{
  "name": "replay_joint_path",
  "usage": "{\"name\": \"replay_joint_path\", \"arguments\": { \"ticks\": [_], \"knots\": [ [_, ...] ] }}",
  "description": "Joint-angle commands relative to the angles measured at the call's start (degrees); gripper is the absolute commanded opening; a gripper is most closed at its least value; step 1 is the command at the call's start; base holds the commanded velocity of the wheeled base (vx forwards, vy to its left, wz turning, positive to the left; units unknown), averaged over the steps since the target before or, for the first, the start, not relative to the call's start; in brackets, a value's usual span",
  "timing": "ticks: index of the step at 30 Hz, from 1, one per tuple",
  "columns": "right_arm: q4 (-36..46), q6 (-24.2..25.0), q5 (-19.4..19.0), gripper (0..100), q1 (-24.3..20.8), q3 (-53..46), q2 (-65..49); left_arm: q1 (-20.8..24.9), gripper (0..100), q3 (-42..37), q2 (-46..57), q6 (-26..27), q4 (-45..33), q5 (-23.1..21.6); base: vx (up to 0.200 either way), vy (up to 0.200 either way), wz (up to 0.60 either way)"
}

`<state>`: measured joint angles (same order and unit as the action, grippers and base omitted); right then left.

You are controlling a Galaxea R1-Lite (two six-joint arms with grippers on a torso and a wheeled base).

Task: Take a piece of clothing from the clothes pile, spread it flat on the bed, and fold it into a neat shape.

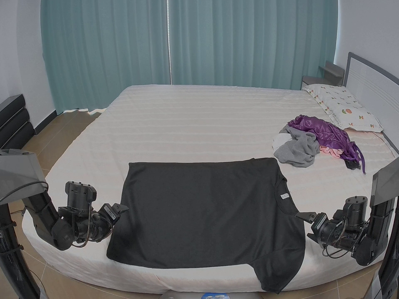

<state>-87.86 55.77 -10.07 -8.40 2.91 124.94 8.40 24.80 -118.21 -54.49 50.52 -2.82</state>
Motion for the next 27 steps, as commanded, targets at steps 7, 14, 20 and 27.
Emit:
{"name": "replay_joint_path", "arguments": {
  "ticks": [7, 14, 20, 27],
  "knots": [
    [0.14, 1.80, -0.83, 100, -0.65, -2.91, 1.88, 1.09, 100, -3.88, 2.11, -0.53, 1.43, -1.14, 0.000, 0.000, 0.00],
    [0.23, 1.71, -0.74, 100, -0.74, -2.91, 2.06, 1.36, 100, -4.23, 2.37, -0.70, 1.43, -1.75, 0.000, 0.000, 0.00],
    [0.23, 1.36, -0.39, 100, -1.27, -2.91, 2.24, 1.97, 100, -4.32, 2.37, -0.79, 1.43, -1.75, 0.000, -0.167, 0.00],
    [0.14, 1.36, -0.30, 100, -1.44, -2.91, 2.24, 2.24, 100, -4.23, 2.64, -1.58, 1.43, -1.75, 0.000, -0.114, 0.00]
  ]
}}
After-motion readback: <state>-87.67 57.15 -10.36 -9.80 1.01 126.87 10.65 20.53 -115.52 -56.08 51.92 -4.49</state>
